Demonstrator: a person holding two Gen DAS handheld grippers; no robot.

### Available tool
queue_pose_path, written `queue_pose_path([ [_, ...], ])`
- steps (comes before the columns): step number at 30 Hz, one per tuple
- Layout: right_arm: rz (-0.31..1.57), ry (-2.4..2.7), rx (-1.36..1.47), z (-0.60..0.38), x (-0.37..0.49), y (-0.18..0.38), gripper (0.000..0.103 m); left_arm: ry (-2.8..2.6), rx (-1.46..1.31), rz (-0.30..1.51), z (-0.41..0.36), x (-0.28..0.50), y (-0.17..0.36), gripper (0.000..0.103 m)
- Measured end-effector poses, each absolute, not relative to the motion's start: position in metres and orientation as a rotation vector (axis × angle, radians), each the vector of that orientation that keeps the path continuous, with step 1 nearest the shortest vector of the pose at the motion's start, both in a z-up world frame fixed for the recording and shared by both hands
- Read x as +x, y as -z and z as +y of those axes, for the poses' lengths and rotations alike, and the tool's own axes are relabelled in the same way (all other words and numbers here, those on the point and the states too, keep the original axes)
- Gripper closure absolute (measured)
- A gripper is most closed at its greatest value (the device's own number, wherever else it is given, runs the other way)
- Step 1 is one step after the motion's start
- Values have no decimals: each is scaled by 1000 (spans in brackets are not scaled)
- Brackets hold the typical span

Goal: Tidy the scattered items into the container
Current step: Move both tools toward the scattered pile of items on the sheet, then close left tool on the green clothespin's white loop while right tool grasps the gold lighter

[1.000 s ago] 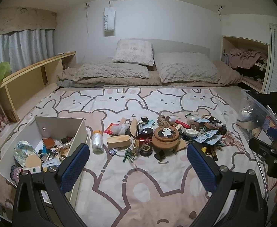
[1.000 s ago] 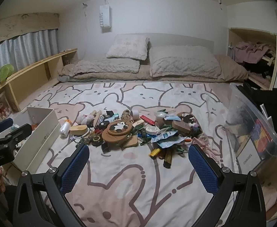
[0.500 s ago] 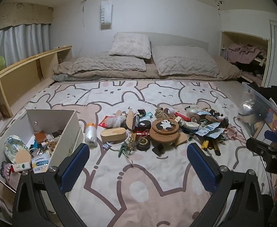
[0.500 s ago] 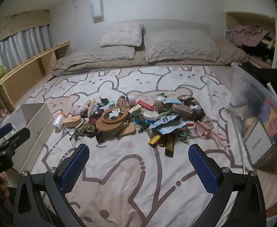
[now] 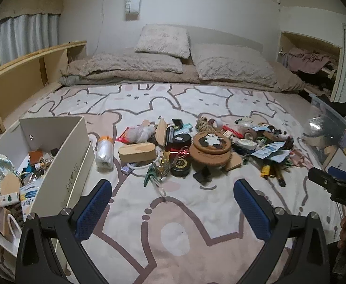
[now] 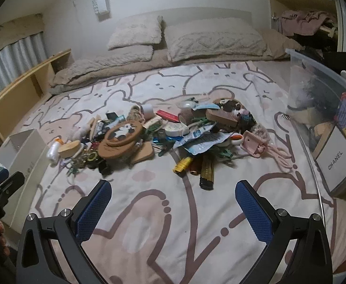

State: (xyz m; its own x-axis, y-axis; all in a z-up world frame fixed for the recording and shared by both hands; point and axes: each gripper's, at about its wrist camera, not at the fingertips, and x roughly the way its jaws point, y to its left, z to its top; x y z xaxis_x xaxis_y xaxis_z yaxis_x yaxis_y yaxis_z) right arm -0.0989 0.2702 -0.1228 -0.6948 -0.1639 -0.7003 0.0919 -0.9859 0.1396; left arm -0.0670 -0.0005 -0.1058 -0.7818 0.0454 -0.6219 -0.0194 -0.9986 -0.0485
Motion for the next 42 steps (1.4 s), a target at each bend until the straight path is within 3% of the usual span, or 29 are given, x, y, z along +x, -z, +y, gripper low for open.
queue_pose_path([
  [11, -183, 2754, 1129, 276, -138, 150, 0, -2836, -1166, -165, -18, -115, 143, 2],
  [14, -275, 2764, 1124, 284, -148, 159, 0, -2804, -1225, -192, -21, -127, 154, 18],
  [16, -285, 2761, 1098, 288, -153, 164, 0, -2798, -1260, -181, -21, -133, 162, 21],
  [22, -111, 2784, 1117, 282, -162, 174, 0, -2758, -1338, -175, -17, -148, 182, 36],
  [25, -45, 2771, 1157, 281, -166, 180, 0, -2740, -1393, -162, -17, -153, 192, 51],
  [27, 4, 2790, 1183, 283, -166, 184, 0, -2730, -1453, -157, -19, -157, 202, 54],
  [33, -31, 2786, 1336, 303, -173, 203, 0, -2723, -1549, -208, -31, -162, 224, 68],
  [39, -36, 2791, 1373, 307, -175, 210, 0, -2731, -1545, -235, -36, -163, 226, 94],
  [42, -2, 2781, 1372, 301, -175, 213, 14, -2719, -1537, -245, -35, -160, 225, 99],
])
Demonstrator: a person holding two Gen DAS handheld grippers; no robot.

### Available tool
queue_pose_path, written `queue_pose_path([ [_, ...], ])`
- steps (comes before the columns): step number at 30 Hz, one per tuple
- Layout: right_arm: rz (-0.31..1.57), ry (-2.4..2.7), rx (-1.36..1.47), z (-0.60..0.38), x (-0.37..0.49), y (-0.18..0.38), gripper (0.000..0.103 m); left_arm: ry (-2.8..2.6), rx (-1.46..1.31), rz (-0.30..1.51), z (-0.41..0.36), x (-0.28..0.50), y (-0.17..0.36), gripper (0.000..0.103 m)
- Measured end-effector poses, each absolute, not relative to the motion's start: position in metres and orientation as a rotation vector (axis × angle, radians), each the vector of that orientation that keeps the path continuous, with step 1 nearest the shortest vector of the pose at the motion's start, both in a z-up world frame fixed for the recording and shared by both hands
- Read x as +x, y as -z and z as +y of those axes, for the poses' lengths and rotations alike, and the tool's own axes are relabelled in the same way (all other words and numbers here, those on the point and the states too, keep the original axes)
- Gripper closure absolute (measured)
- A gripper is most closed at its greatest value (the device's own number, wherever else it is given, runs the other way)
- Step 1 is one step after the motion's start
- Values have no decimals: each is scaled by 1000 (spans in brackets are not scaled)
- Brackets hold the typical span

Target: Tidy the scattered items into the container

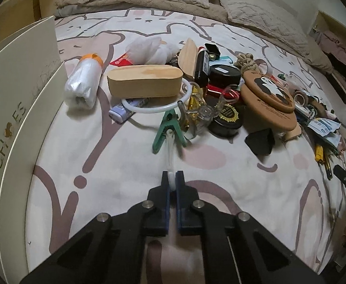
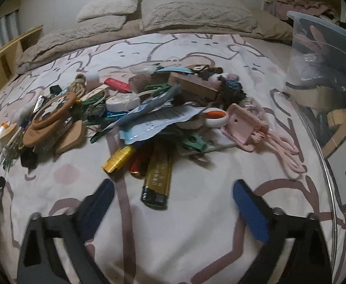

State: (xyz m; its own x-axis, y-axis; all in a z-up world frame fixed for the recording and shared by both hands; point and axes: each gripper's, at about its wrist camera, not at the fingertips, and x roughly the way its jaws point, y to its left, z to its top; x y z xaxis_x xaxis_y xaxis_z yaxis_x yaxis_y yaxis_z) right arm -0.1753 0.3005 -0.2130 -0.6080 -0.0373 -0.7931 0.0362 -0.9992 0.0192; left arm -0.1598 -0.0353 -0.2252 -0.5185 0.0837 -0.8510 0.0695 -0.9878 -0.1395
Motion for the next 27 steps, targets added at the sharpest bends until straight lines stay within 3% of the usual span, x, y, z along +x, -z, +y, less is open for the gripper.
queue_pose_path([
  [3, 40, 2758, 1391, 293, -177, 218, 24, -2697, -1519, -232, -30, -154, 223, 99],
  [5, 49, 2742, 1420, 291, -179, 223, 36, -2678, -1506, -218, -26, -150, 221, 99],
  [7, 15, 2727, 1447, 291, -181, 227, 37, -2664, -1491, -207, -21, -146, 219, 99],
  [14, 20, 2752, 1436, 294, -180, 227, 73, -2610, -1479, -222, -11, -127, 218, 99],
  [16, 14, 2749, 1436, 293, -178, 227, 78, -2595, -1477, -232, -10, -121, 218, 99],
  [27, -116, 2636, 1410, 279, -152, 223, 78, -2551, -1451, -226, -6, -93, 214, 99],
])
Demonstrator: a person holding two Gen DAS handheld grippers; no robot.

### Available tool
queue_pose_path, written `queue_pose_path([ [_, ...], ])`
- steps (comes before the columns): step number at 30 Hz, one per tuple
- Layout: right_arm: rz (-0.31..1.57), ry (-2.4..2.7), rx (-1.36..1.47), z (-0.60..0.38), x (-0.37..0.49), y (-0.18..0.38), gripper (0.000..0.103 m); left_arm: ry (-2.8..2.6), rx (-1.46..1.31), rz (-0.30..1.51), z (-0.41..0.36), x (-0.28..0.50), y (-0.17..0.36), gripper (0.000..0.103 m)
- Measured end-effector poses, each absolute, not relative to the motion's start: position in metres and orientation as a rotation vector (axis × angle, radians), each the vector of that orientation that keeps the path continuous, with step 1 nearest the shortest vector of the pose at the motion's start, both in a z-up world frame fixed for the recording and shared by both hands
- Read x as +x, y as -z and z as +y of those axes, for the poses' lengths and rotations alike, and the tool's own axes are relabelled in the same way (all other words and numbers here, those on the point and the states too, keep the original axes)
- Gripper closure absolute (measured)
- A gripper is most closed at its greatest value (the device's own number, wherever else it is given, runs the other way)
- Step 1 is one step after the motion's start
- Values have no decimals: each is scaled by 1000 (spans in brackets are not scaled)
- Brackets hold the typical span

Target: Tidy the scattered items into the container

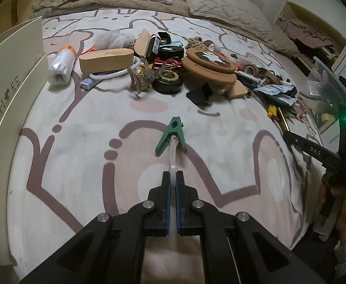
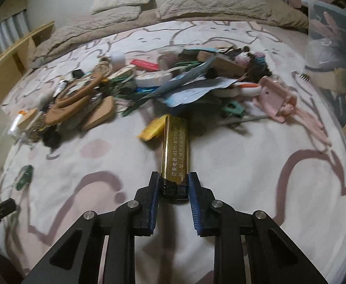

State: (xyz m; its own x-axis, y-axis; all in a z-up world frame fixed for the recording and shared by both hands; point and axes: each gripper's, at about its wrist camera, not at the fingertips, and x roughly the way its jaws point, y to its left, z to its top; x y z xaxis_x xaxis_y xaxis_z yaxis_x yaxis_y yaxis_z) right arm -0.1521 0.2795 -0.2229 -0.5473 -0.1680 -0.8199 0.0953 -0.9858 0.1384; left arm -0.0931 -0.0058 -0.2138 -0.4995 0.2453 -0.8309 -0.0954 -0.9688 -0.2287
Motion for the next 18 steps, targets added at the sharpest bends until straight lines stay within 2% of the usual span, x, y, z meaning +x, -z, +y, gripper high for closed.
queue_pose_path([
  [4, -102, 2568, 1385, 260, -141, 223, 78, -2555, -1432, -202, -4, -85, 213, 99],
  [12, 57, 2423, 1281, 211, -115, 220, 78, -2579, -1413, -172, -4, -82, 213, 99],
  [18, 81, 2389, 1275, 201, -113, 223, 78, -2597, -1406, -155, 0, -85, 216, 98],
])
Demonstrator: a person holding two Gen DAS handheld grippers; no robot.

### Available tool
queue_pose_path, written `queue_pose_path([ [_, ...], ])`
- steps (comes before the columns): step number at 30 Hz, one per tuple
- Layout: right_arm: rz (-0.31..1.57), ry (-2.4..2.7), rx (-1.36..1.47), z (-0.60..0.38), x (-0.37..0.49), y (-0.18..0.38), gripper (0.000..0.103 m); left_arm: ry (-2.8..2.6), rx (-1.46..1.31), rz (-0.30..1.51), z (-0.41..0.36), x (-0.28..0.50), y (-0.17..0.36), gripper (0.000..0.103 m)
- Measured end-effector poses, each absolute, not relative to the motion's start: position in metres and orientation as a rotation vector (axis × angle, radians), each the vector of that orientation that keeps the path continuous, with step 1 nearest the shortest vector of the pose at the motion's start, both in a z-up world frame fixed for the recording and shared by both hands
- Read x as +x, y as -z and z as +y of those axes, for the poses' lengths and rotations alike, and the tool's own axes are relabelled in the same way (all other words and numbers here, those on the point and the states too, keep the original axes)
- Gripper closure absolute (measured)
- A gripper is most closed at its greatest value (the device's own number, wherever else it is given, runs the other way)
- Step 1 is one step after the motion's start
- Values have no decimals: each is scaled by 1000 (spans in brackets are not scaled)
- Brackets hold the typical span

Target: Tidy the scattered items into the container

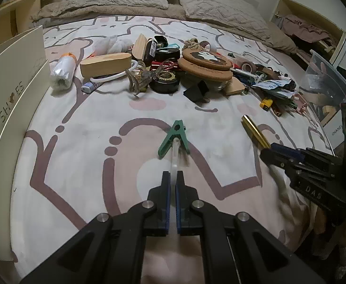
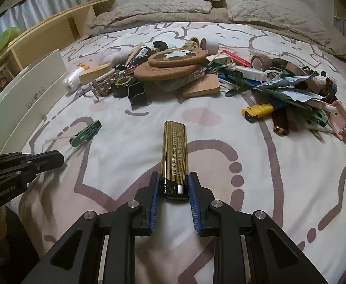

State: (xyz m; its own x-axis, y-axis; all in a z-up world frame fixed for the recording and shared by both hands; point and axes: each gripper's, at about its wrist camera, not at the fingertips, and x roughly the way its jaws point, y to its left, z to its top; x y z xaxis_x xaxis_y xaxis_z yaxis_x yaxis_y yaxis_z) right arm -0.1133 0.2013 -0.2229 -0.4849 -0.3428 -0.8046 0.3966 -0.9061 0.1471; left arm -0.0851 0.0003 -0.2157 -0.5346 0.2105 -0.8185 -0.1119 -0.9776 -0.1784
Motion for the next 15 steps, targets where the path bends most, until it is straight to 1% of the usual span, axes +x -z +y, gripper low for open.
queue_pose_path([
  [1, 68, 2388, 1277, 202, -114, 223, 78, -2601, -1406, -152, 1, -86, 216, 89],
  [2, 56, 2388, 1280, 203, -115, 224, 78, -2608, -1407, -145, 2, -87, 217, 64],
  [3, 51, 2388, 1282, 202, -116, 224, 78, -2619, -1404, -140, 3, -88, 217, 51],
  [4, 55, 2390, 1281, 201, -117, 225, 78, -2629, -1392, -139, 4, -88, 216, 36],
  [13, 155, 2424, 1260, 195, -113, 225, 78, -2667, -1388, -41, 16, -104, 221, 35],
  [15, 185, 2443, 1261, 194, -112, 225, 75, -2679, -1381, -13, 18, -108, 222, 35],
])
